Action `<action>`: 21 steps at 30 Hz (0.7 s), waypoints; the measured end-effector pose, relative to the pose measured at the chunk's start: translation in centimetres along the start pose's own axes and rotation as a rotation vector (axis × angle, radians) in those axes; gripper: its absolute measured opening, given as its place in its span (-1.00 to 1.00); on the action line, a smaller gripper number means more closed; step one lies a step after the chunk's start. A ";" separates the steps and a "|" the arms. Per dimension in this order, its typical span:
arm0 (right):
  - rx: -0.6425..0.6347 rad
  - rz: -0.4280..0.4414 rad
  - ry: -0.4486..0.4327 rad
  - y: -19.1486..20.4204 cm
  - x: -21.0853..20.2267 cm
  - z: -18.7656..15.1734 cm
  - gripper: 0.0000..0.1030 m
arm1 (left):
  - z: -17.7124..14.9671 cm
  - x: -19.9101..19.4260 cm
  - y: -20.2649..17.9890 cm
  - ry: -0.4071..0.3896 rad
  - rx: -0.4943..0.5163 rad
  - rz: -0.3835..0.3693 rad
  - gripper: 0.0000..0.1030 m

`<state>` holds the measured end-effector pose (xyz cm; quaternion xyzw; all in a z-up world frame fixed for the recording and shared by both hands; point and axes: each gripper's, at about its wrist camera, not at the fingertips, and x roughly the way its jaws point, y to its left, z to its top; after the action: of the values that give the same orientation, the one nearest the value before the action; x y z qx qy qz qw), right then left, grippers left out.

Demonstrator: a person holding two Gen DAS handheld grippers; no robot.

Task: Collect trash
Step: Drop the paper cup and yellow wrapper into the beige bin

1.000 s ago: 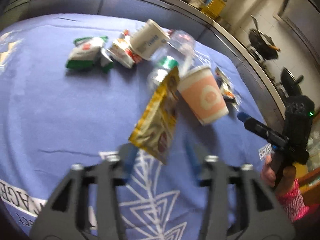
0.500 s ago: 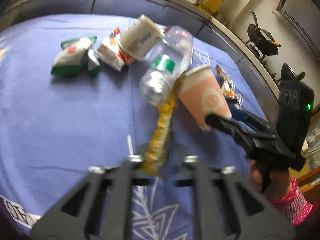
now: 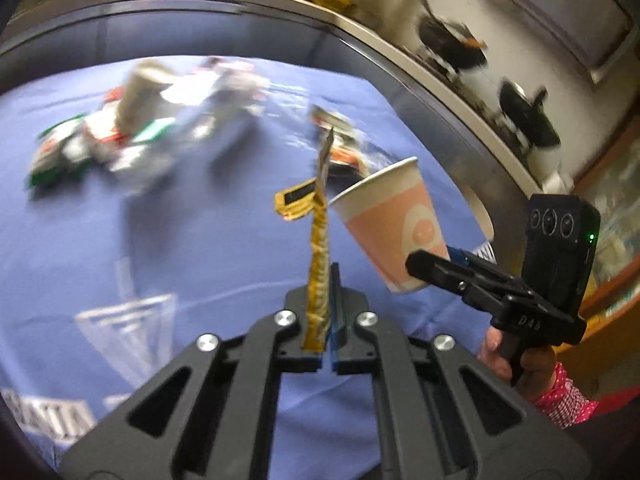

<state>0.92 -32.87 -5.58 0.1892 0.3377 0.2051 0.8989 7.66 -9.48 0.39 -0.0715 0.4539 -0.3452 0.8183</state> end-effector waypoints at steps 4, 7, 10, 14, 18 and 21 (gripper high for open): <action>0.093 -0.066 -0.099 -4.2 -4.4 -0.4 0.00 | 2.3 4.4 -5.2 0.067 0.136 -0.043 -0.96; 0.161 -0.139 -0.187 -8.0 -8.1 -0.4 0.01 | 4.8 8.0 -9.2 0.105 0.220 -0.082 -0.96; 0.236 -0.225 -0.267 -12.5 -11.7 -0.3 0.01 | 7.3 11.9 -13.6 0.139 0.296 -0.129 -0.96; 0.323 -0.336 -0.334 -18.2 -15.4 0.3 0.01 | 10.3 17.4 -20.1 0.172 0.387 -0.197 -0.96; 0.377 -0.435 -0.362 -22.4 -17.5 0.8 0.01 | 12.3 22.7 -24.9 0.203 0.431 -0.227 -0.96; 0.427 -0.482 -0.361 -25.4 -18.3 0.7 0.02 | 13.1 26.1 -27.4 0.232 0.446 -0.230 -0.96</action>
<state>-5.04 -63.55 -7.62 0.3208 0.2439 -0.1242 0.9068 13.50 -49.04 1.66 0.0994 0.4460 -0.5332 0.7119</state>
